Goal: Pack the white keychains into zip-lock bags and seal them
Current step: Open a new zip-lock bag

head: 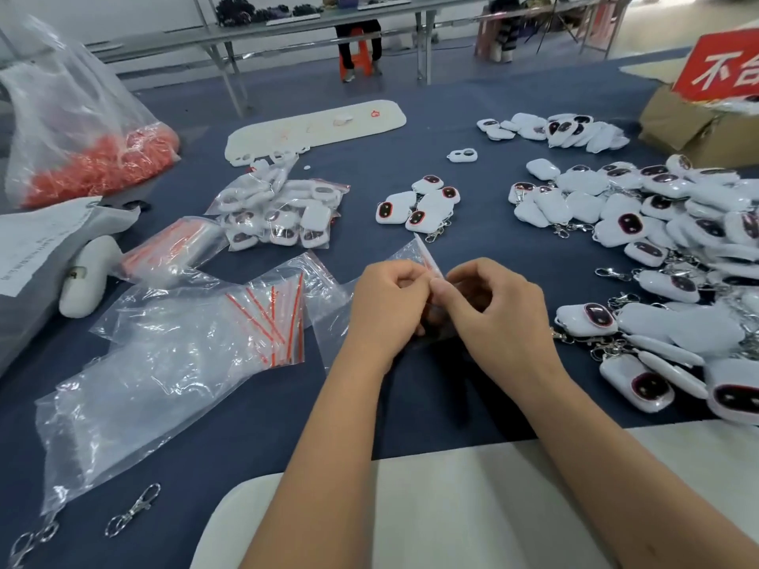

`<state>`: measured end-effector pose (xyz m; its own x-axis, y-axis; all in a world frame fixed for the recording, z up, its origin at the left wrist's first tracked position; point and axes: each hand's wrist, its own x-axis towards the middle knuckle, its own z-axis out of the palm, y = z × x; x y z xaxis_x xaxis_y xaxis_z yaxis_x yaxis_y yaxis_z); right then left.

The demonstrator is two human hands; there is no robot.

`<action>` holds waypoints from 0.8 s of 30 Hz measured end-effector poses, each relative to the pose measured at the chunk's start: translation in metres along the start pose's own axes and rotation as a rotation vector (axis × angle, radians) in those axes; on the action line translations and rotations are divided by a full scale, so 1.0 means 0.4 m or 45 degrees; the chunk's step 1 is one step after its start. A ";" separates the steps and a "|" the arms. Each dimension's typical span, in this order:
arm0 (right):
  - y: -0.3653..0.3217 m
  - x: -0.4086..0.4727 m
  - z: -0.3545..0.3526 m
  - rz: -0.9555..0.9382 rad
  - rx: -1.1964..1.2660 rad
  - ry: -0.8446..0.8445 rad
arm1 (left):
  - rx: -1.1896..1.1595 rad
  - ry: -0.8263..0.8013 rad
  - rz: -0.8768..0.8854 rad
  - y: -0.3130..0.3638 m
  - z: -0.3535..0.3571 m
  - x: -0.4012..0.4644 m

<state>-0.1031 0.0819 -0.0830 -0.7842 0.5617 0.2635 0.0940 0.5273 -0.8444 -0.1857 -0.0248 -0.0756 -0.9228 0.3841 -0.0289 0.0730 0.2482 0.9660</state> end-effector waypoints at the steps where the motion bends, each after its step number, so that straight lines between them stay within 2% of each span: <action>1: 0.002 0.001 -0.002 -0.007 0.004 -0.003 | -0.037 -0.030 -0.002 0.000 -0.002 -0.001; 8: 0.009 0.006 -0.010 0.008 0.049 -0.056 | -0.138 -0.123 0.038 0.004 -0.021 0.002; 12: 0.020 0.014 -0.006 0.085 -0.024 0.092 | -0.154 -0.129 0.081 0.008 -0.030 0.001; 16: 0.015 0.013 -0.006 0.168 -0.012 0.152 | -0.262 -0.021 0.283 0.013 -0.051 0.002; 18: 0.013 0.012 -0.001 0.129 -0.046 0.083 | -0.162 0.031 0.402 0.011 -0.052 0.002; 20: 0.006 0.009 0.007 0.060 -0.105 0.034 | 0.075 0.057 0.494 0.005 -0.038 0.000; 22: 0.003 0.008 0.012 0.012 -0.137 0.027 | 0.264 0.086 0.496 -0.006 -0.014 -0.002; 24: 0.004 0.010 0.012 -0.008 -0.155 0.031 | 0.318 0.144 0.476 -0.015 0.008 0.001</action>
<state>-0.1091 0.0820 -0.0854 -0.7699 0.5729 0.2811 0.1643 0.6036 -0.7801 -0.1853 -0.0234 -0.0820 -0.8504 0.3919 0.3511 0.4845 0.3232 0.8129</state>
